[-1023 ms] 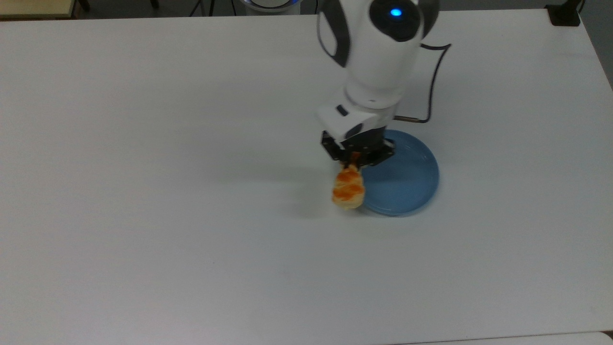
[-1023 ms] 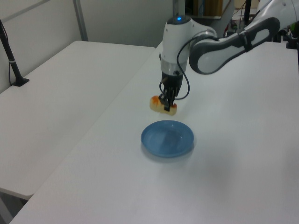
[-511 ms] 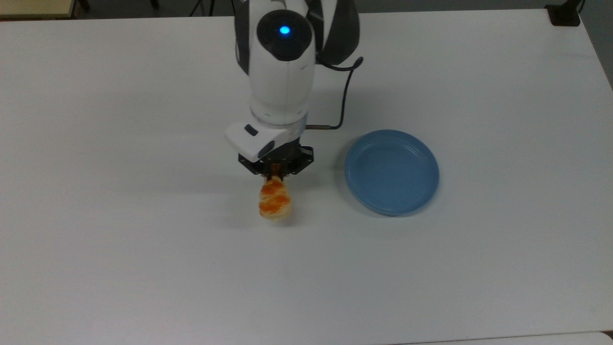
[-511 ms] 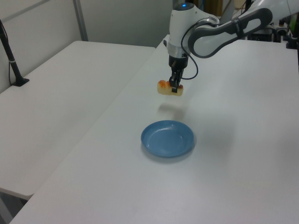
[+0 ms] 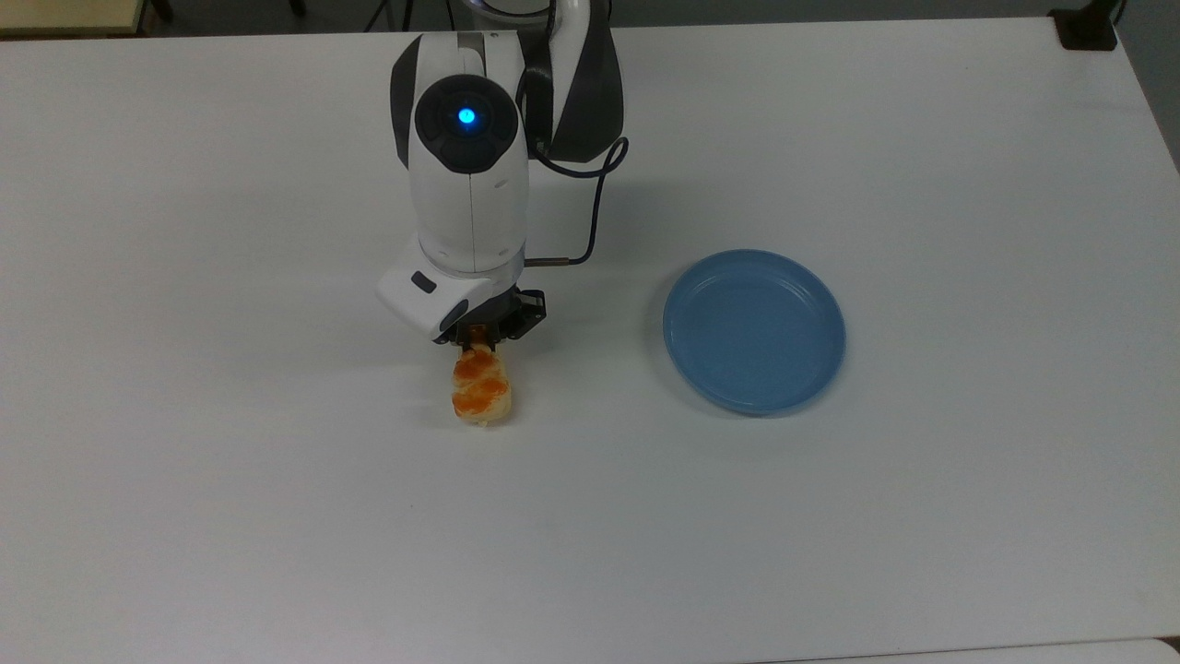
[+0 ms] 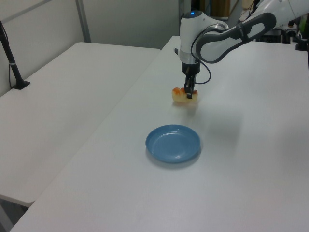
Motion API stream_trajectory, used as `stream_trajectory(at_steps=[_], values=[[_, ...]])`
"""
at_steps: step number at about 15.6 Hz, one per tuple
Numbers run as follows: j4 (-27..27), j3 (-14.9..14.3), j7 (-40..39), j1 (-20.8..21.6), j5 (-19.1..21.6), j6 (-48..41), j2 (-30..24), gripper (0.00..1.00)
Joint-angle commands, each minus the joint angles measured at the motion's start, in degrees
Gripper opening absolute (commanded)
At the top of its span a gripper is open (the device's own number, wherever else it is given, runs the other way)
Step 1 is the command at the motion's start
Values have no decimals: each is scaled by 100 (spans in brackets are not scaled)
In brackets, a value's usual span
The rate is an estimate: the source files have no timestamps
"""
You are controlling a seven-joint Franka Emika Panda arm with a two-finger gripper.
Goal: Put the bread on the table
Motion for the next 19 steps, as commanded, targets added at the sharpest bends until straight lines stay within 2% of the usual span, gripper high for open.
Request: stream_trajectory(at_steps=[1, 2, 3, 4, 5, 11, 15, 16, 19], values=[[-115, -4, -229, 15, -93, -95, -36, 25], [-123, -5, -220, 15, -145, -95, -18, 44], [-158, -5, -211, 15, -276, -104, -9, 88], [-211, -13, -194, 15, -399, -95, -9, 96], [-220, -5, -176, 15, -453, -95, -9, 100], [-168, -5, -36, 6, -383, -191, -114, 100], [-97, -5, 570, -55, -234, -1068, -789, 100], [-88, -5, 597, -99, -33, -1271, -1044, 100], [-71, -57, 597, -380, 994, -1877, -1808, 100]])
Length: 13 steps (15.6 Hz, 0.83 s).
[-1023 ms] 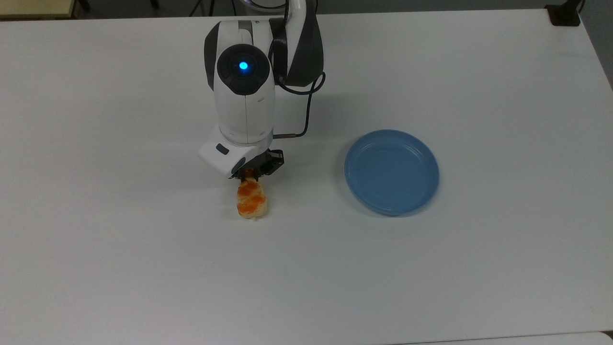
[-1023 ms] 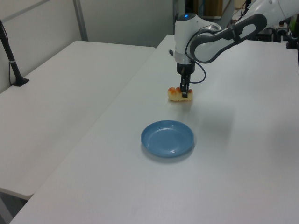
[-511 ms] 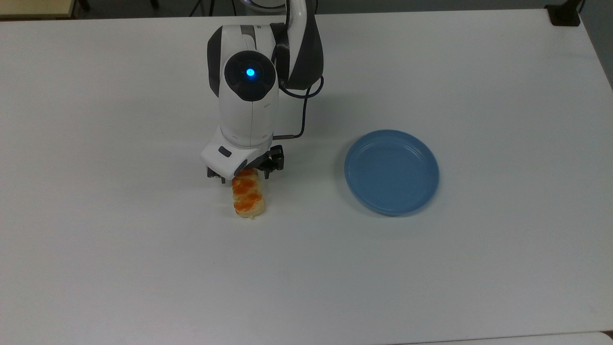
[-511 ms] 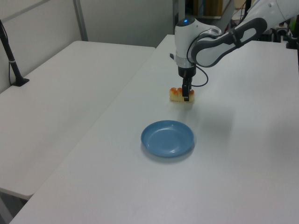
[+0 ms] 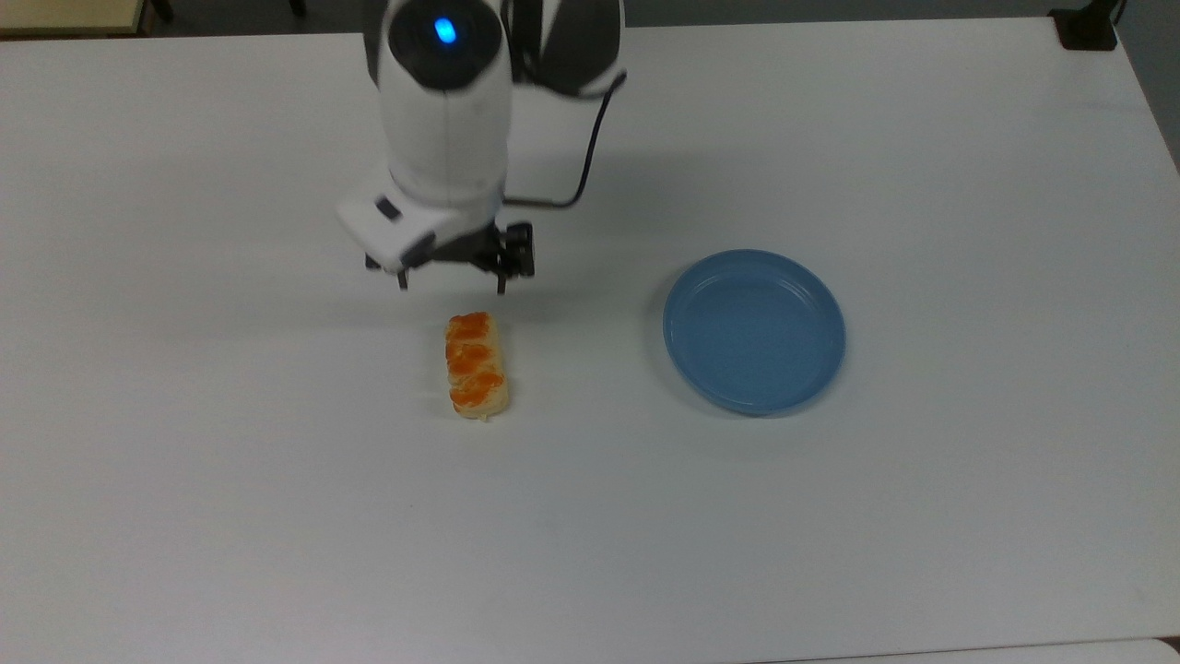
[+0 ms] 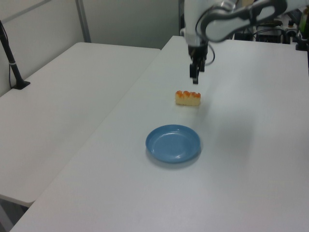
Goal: Put the bread on the table
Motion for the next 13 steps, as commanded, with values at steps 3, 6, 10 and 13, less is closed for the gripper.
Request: stream_trajectory(at_steps=[3, 6, 10, 13], values=[[-250, -247, 79, -302, 989, -1316, -1702, 100], [-416, -459, 44, -231, 998, -1511, -2300, 100], [-566, -1308, -8, 688, 989, -1459, -2679, 100], [-637, -1610, -516, 850, 989, -1380, -2671, 100]])
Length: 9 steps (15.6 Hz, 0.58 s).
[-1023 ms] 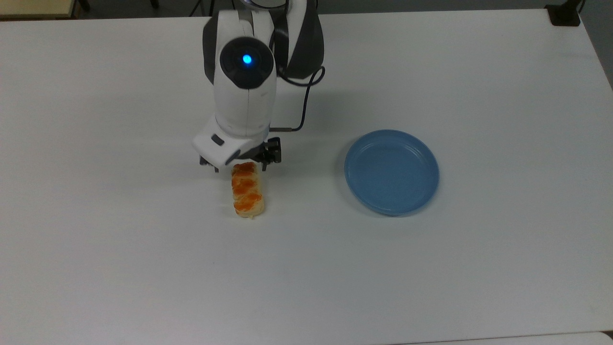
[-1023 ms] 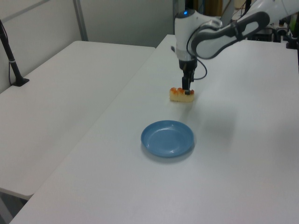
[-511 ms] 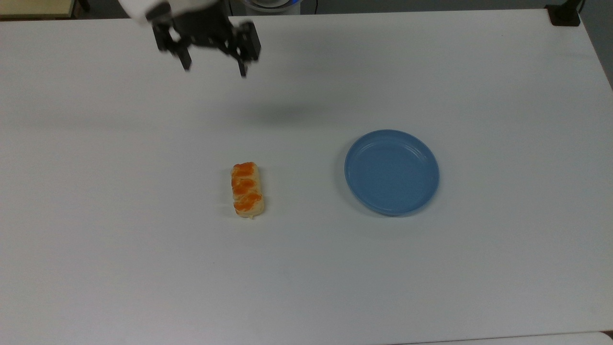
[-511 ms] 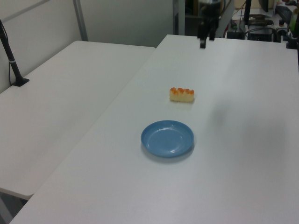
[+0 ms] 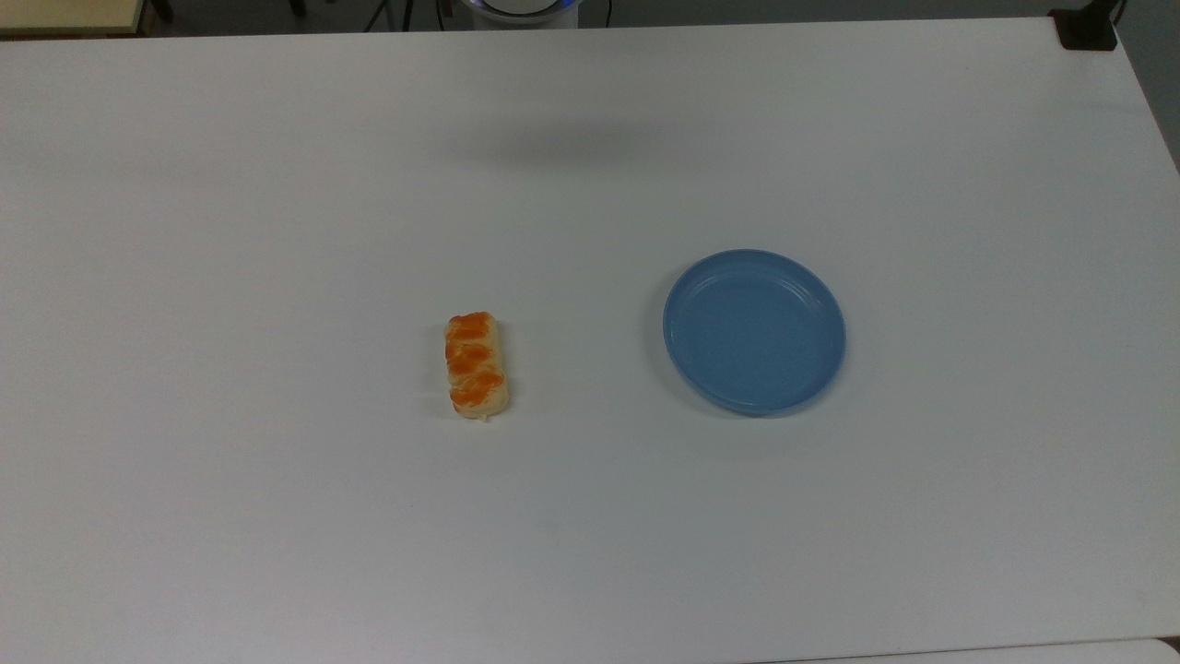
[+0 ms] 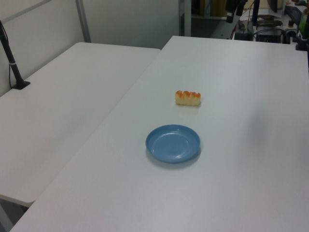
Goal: Put the bread on the table
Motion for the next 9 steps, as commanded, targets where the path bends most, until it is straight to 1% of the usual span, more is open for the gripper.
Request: stream_trajectory(at_steps=[1, 4, 5, 9], values=[[-260, -389, -711, 220, 89, 246, -92, 100], [-304, -389, -1160, 149, 54, 501, -57, 100], [-304, -389, -1213, 149, 54, 528, 22, 100], [-287, -381, -1161, 150, 71, 397, 5, 100]])
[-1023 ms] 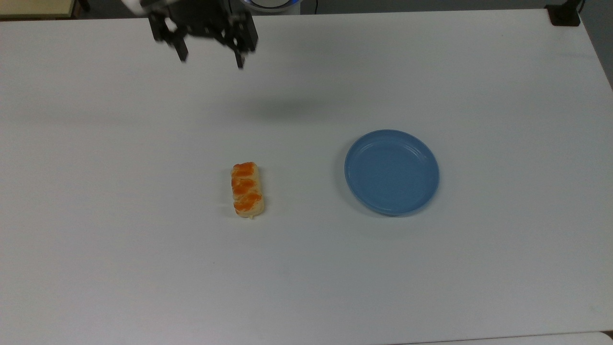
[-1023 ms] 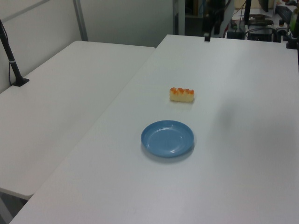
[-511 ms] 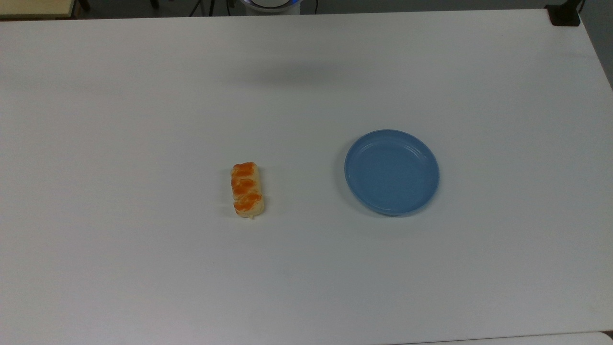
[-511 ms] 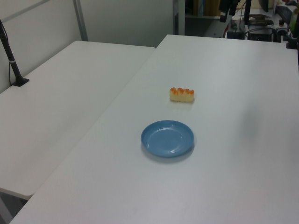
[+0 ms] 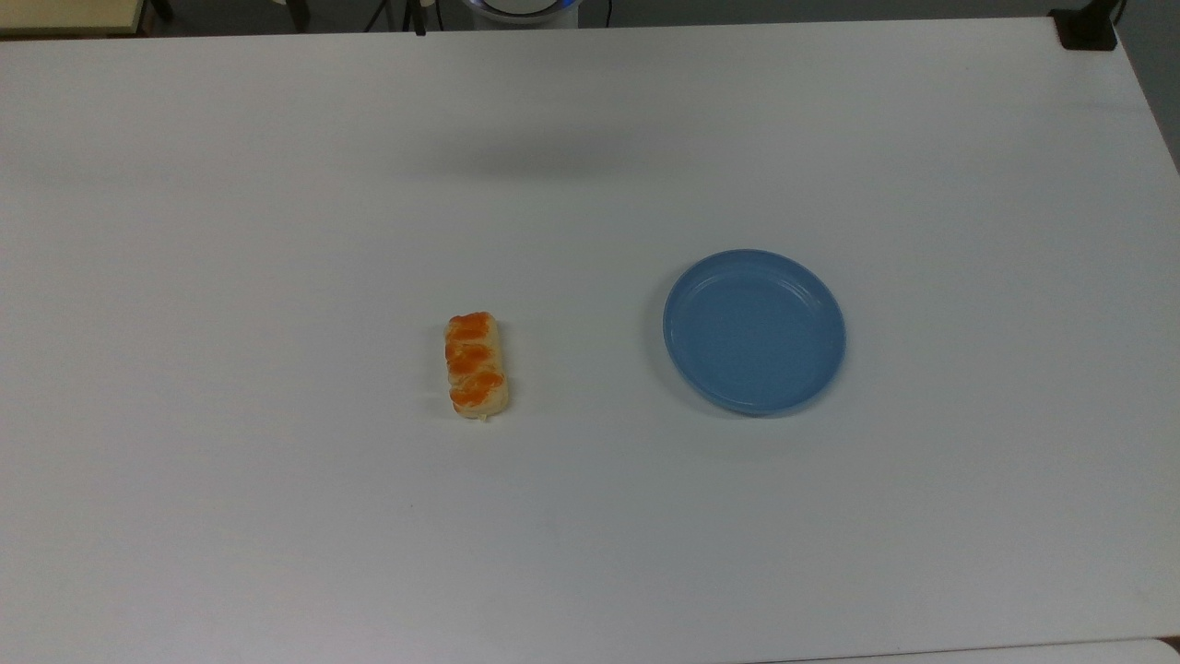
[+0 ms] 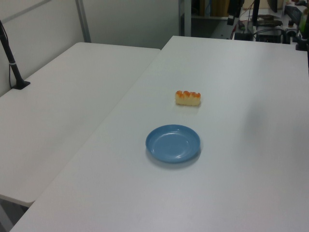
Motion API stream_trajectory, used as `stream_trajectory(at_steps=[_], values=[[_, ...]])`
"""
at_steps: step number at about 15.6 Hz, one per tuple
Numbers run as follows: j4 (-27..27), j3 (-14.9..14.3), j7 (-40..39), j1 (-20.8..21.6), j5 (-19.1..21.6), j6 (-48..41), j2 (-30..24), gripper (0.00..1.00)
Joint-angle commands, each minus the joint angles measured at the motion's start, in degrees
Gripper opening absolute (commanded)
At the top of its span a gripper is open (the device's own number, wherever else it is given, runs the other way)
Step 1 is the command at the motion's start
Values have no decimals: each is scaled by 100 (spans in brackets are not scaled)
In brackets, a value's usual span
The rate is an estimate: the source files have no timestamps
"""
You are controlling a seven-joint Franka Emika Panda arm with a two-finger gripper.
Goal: Put the bread on the table
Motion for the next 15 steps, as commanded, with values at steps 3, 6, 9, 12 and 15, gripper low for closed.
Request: stream_trajectory(at_steps=[3, 6, 9, 12, 15], values=[[-100, -17, -173, 15, 71, 70, -43, 100], [-109, -17, -181, 15, 45, 79, -43, 100], [-100, -17, -146, 15, 45, 97, -34, 100], [-74, -17, -137, 15, 45, 36, -43, 100], [-74, -17, -137, 15, 54, 35, -43, 100]])
